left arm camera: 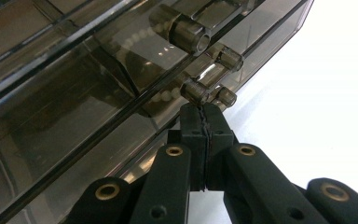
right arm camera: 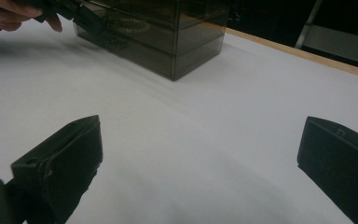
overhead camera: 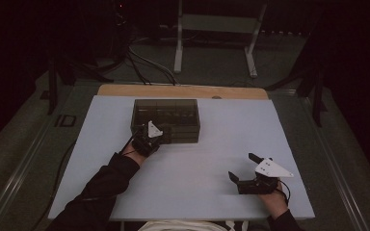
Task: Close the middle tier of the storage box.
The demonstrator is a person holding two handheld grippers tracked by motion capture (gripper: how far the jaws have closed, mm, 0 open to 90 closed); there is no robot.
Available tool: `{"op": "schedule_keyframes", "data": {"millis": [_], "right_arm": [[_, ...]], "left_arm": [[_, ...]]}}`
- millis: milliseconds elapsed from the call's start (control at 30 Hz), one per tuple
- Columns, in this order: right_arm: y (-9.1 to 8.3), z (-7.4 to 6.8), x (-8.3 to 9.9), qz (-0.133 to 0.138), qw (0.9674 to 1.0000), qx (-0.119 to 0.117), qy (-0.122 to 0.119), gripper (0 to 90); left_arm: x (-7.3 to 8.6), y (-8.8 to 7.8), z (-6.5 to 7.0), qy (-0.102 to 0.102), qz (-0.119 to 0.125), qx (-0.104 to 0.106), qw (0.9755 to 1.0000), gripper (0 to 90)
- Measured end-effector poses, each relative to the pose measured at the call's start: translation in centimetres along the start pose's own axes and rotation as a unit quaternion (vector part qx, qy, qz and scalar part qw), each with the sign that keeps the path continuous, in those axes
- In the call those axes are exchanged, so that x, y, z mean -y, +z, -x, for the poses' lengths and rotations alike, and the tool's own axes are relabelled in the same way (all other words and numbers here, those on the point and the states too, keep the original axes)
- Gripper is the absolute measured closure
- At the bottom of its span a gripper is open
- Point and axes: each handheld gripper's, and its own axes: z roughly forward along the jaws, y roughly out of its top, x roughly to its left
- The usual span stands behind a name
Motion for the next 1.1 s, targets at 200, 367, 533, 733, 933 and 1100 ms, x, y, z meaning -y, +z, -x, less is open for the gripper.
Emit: {"op": "schedule_keyframes", "data": {"millis": [200,367,533,733,933,1100], "right_arm": [[0.02,-0.02,0.01,-0.001,1.0000,0.000,0.001,0.0],[0.03,-0.01,0.03,-0.001,1.0000,-0.001,0.001,0.0],[0.04,-0.02,0.02,-0.001,1.0000,-0.001,0.001,0.0],[0.04,-0.03,0.02,-0.002,1.0000,-0.001,0.000,0.0],[0.05,-0.06,0.02,-0.002,1.0000,-0.001,0.000,0.0],[0.04,-0.02,0.03,-0.002,1.0000,-0.001,0.000,0.0]], "left_arm": [[-0.31,0.19,-0.12,0.004,-0.005,0.002,1.0000,90.0],[-0.34,0.29,-0.14,0.001,-0.006,0.005,1.0000,90.0],[-0.33,0.18,-0.18,-0.002,-0.007,0.007,1.0000,90.0],[-0.19,-0.32,-0.23,-0.004,-0.005,0.008,1.0000,87.0],[-0.28,-0.36,-0.17,-0.001,-0.008,0.005,1.0000,87.1],[-0.15,-0.61,-0.01,-0.006,-0.004,0.001,1.0000,87.4]]}}
